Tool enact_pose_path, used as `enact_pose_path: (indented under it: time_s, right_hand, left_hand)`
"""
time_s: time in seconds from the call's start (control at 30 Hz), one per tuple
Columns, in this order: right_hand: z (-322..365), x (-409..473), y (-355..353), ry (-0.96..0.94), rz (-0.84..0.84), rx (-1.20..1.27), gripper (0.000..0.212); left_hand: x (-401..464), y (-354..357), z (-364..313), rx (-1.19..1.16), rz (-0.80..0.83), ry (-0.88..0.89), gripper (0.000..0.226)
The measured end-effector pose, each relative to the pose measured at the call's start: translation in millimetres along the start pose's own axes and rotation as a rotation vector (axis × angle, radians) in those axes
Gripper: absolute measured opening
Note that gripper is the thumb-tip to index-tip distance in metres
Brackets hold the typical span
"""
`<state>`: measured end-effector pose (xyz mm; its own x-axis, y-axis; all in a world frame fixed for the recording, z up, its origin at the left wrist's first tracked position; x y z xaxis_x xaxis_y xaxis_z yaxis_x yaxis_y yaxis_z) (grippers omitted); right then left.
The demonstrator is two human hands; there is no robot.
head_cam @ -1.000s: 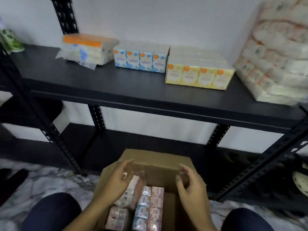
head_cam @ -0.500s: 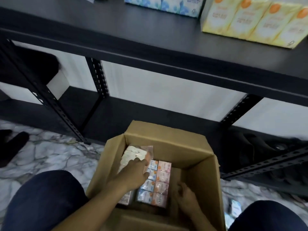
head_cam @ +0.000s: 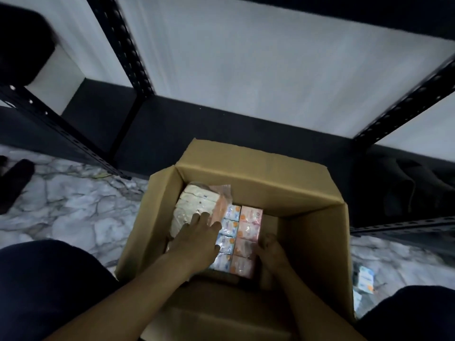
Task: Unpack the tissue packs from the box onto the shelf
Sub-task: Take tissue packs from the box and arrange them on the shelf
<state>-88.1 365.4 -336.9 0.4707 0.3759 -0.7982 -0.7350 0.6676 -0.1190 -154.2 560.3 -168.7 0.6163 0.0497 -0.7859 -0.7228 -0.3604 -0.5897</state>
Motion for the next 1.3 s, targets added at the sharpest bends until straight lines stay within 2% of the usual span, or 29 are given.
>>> enact_pose_path:
  time_s: [0.13,0.33,0.57,0.87,1.03,1.1,1.23,1.3]
  right_hand:
    - [0.4,19.9,0.9,0.02,0.0,0.009,0.041]
    - [-11.6,41.4,12.2,0.071,0.02,0.012,0.061]
    - [-3.7,32.7,-0.2,0.106,0.012,-0.106,0.048]
    - [27.4,-12.7,-24.4,0.078,0.016,-0.189,0.044]
    - [44.5,-44.2,-33.4,0.016,0.012,-0.154,0.042]
    - [48.6,-56.8,-35.8,-0.009,0.003,-0.121,0.04]
    - [59.2,-86.9,-36.0,-0.07,0.006,-0.013,0.034]
    - [62.4,-100.8,-32.7,-0.093,0.028,0.037,0.033]
  left_hand:
    - [-0.1,-1.8,5.5,-0.067,-0.016,0.017,0.046]
    - [-1.8,-1.8,14.8,-0.105,0.003,0.028,0.046]
    - [2.0,6.9,26.3,-0.066,0.006,0.001,0.05]
    - [-1.1,15.5,37.4,-0.032,0.083,-0.076,0.041]
    - [-8.1,25.5,33.5,0.032,0.088,-0.109,0.032]
    - [-10.2,32.1,36.5,0.024,0.071,-0.177,0.038]
    - [-12.3,56.4,39.1,0.016,0.096,-0.308,0.076]
    - [-10.7,65.2,36.2,0.061,0.069,-0.355,0.082]
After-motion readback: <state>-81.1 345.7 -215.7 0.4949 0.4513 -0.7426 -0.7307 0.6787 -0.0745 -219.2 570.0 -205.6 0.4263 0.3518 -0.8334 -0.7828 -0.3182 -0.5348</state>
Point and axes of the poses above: each hand's wrist, its own x-axis towards the middle knuckle, its own y-axis out of the palm, z = x × y, the point moved 7 cm from there along x, towards the middle knuckle, and after that the axes turned 15 degrees about z, right-handed, at the moved point
